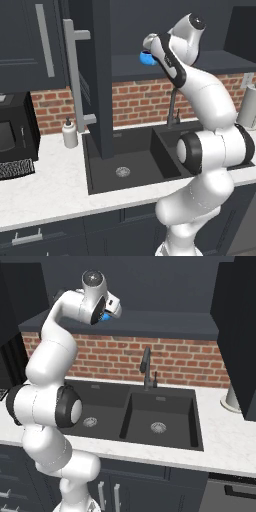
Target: Gather all objects into one cabinet and sort the glasses and bowls to opposite sides.
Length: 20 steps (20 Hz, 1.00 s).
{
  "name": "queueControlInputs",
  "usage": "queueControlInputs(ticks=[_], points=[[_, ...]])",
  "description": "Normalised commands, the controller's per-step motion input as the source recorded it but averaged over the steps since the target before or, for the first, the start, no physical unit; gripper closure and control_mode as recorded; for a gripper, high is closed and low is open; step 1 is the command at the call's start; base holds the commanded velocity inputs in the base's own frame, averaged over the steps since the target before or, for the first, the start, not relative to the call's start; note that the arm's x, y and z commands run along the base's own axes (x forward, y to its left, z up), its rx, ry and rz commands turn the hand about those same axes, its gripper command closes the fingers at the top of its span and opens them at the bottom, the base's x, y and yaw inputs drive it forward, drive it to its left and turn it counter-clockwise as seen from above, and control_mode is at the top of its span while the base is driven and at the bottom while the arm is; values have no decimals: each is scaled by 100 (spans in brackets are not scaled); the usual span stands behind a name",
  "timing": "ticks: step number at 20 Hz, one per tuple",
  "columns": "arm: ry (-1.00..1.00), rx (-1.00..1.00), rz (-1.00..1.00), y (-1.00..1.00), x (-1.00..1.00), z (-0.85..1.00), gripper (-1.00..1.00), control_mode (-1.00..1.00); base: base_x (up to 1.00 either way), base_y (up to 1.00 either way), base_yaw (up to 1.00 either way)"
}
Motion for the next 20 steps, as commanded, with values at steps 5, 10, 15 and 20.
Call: queueControlInputs(ticks=[5,10,15,20], points=[[2,0,0,0,0,-14,-100,-100,0,0,0],[4,-1,2,0,1,-28,-100,-100,0,0,0],[0,-1,0,0,14,-4,-100,-100,0,0,0],[0,-1,0,3,22,0,-100,-100,0,0,0]])
